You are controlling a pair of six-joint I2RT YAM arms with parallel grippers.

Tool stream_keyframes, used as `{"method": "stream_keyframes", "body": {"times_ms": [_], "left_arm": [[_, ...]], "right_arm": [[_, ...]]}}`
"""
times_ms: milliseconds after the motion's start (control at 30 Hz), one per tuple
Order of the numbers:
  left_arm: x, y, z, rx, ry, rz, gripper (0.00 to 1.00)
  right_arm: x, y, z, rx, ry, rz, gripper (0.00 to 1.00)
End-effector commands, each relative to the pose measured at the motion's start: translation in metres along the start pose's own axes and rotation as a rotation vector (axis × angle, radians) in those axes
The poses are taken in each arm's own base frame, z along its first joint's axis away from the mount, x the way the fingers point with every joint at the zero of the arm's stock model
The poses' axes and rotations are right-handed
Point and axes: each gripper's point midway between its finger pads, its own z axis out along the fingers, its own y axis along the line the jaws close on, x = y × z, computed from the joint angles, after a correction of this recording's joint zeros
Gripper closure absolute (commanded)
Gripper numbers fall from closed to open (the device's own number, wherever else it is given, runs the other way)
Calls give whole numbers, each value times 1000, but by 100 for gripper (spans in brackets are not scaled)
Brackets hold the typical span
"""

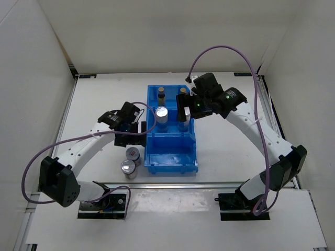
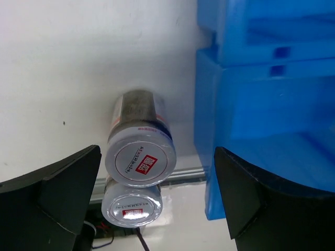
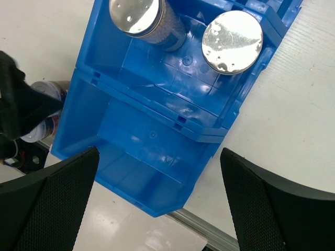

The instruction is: Organize the condiment bottles

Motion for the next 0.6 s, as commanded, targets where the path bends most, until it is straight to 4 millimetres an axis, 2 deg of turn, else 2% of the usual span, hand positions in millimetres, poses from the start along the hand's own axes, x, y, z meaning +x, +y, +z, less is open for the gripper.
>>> {"method": "stream_keyframes", "body": {"times_ms": [0, 200, 400, 467, 567], "left_arm": [[23, 0, 8, 0, 90, -43, 0], [42, 7, 23, -35, 152, -69, 0], [43, 17, 29, -93, 152, -73, 0], [36, 15, 23, -88, 115, -103, 0], [19, 16, -2, -67, -18, -125, 0]], "right_arm": [[-9, 6, -4, -32, -43, -18, 1], [-6, 5, -2, -30, -34, -17, 1], [-6, 5, -2, -30, -34, -17, 1], [-6, 5, -2, -30, -34, -17, 1], [-3, 2, -3, -20, -34, -17, 1]]}}
